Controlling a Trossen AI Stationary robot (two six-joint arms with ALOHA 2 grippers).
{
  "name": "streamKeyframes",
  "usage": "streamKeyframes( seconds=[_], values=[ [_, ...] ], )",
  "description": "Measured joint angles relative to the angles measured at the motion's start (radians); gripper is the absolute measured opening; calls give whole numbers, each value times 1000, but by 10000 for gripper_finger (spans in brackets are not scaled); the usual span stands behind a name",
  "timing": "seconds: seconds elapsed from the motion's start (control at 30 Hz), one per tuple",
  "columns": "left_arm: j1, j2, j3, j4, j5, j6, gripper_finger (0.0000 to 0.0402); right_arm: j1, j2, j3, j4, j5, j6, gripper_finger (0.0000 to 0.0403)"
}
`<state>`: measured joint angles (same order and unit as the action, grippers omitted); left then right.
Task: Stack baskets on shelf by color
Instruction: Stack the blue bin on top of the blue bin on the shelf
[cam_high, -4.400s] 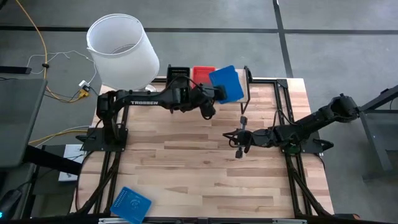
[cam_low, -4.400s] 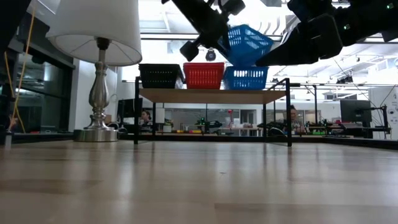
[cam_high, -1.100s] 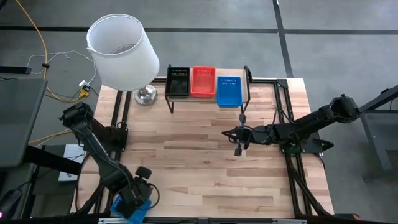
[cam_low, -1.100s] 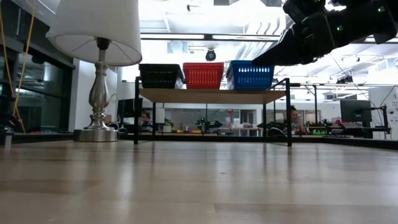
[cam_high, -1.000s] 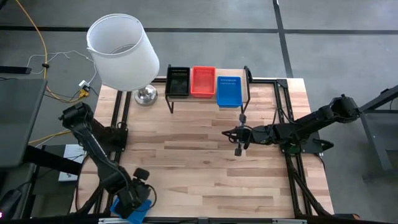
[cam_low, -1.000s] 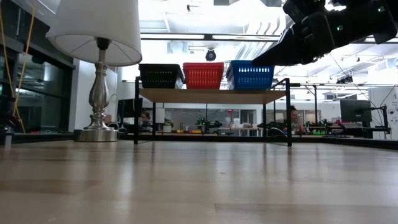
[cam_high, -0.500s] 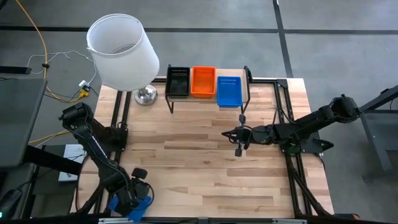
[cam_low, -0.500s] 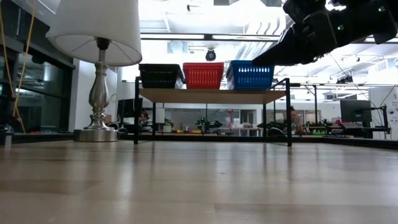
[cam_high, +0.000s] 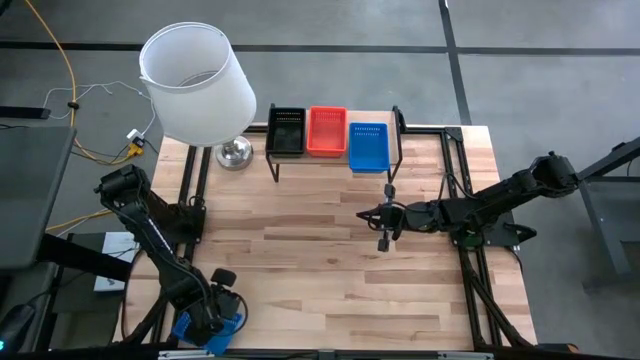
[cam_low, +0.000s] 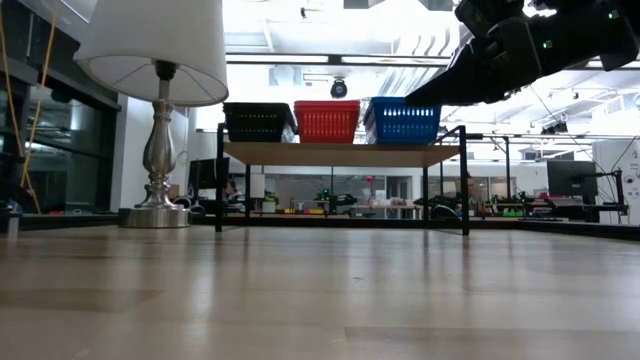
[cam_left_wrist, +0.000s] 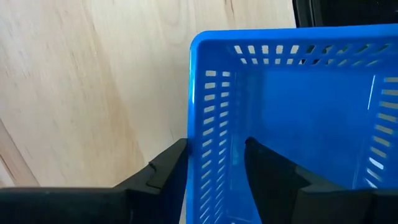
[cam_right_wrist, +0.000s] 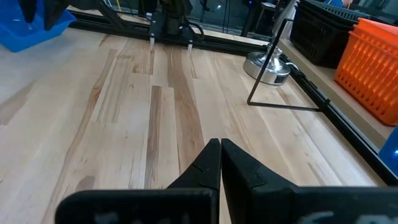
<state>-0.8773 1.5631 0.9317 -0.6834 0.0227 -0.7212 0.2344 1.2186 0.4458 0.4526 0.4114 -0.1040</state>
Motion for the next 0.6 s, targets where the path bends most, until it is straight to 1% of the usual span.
streamKeyframes(
  seconds=[0.23,0.37,0.6],
  values=[
    [3,0,43,-11,-6,70,142,0,0,0,0,0,0,0],
    [9,0,51,-16,-9,70,142,0,0,0,0,0,0,0],
    [8,0,51,-84,-28,43,142,0,0,0,0,0,0,0]
  ],
)
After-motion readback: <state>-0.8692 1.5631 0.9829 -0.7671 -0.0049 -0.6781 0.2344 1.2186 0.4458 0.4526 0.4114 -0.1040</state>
